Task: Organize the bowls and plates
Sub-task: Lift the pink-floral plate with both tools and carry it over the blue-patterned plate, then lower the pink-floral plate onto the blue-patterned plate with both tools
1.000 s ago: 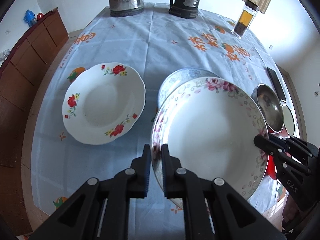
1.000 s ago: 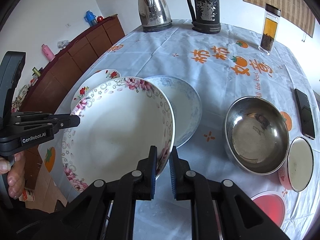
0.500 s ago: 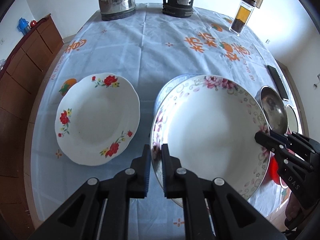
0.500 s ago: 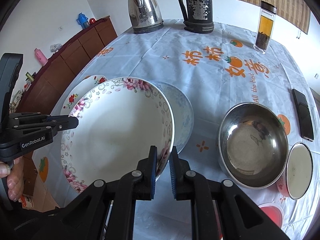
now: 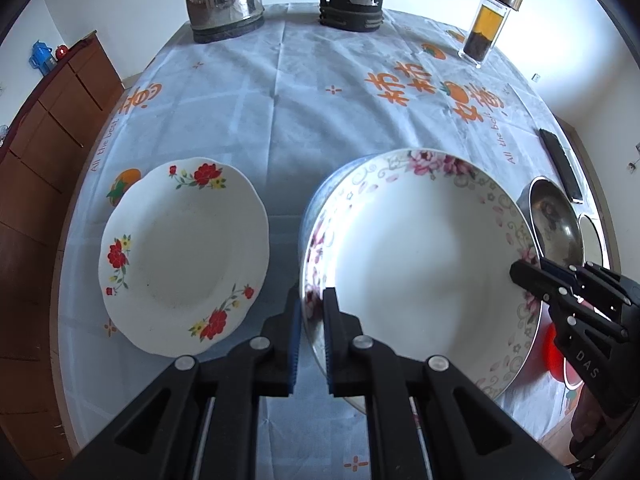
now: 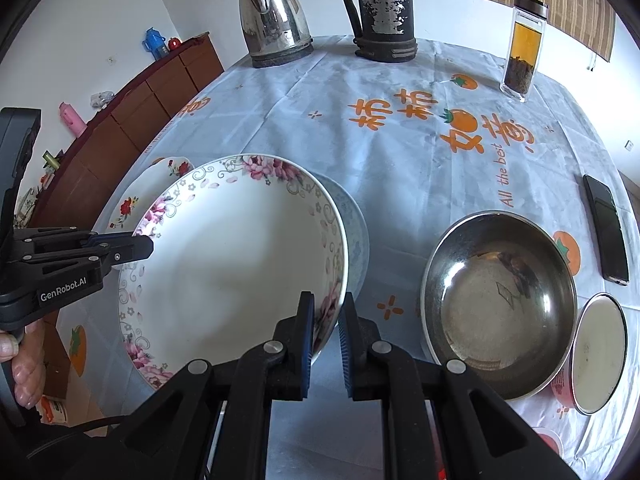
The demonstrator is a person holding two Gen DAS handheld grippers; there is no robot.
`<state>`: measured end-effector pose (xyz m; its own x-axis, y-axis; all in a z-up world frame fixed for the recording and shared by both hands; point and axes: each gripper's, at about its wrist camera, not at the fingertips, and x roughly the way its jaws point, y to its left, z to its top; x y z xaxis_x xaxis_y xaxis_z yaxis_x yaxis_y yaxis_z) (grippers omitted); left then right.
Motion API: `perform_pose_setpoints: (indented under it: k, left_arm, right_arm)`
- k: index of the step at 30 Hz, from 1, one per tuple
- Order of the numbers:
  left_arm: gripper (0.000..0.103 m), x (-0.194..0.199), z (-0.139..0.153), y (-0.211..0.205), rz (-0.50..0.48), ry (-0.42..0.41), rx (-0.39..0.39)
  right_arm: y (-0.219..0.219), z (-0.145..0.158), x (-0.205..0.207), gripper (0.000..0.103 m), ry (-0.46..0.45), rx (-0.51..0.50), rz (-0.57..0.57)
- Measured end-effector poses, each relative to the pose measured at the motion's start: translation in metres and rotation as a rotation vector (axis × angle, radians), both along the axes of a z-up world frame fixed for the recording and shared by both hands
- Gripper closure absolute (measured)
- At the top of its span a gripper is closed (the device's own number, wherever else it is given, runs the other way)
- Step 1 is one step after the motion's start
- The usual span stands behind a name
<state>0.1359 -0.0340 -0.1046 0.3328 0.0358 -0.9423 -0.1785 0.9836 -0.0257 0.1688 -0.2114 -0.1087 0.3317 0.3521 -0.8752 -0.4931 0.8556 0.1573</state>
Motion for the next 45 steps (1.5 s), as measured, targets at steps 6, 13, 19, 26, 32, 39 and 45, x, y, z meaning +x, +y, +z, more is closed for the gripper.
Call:
perform_pose_setpoints:
  k: [6, 13, 19, 26, 32, 39, 45]
  left_arm:
    - [0.097, 0.007, -0.004, 0.001, 0.002, 0.000, 0.003]
    - [0.096, 0.013, -0.009, 0.002, 0.004, 0.006, 0.005]
    - [0.096, 0.017, -0.012, 0.002, 0.007, 0.013, 0.005]
    - [0.096, 0.019, -0.015, 0.002, 0.008, 0.018, 0.006]
    - [0.097, 0.021, -0.017, 0.002, 0.008, 0.019, 0.005]
    - [0.097, 0.025, -0.020, 0.004, 0.010, 0.021, 0.006]
    - [0.097, 0.027, -0.021, 0.005, 0.013, 0.022, 0.008]
  right_arm:
    - [0.001, -0.003, 0.005, 0.090, 0.003, -0.004, -0.002]
    - [0.003, -0.007, 0.013, 0.090, 0.008, -0.013, -0.003]
    - [0.004, -0.012, 0.018, 0.090, 0.013, -0.018, -0.005]
    - [0.005, -0.015, 0.022, 0.090, 0.018, -0.022, -0.006]
    - [0.006, -0.018, 0.024, 0.090, 0.022, -0.025, -0.006]
    - [0.007, -0.020, 0.027, 0.090, 0.025, -0.029, -0.006]
    - [0.009, -0.022, 0.029, 0.090, 0.029, -0.032, -0.003]
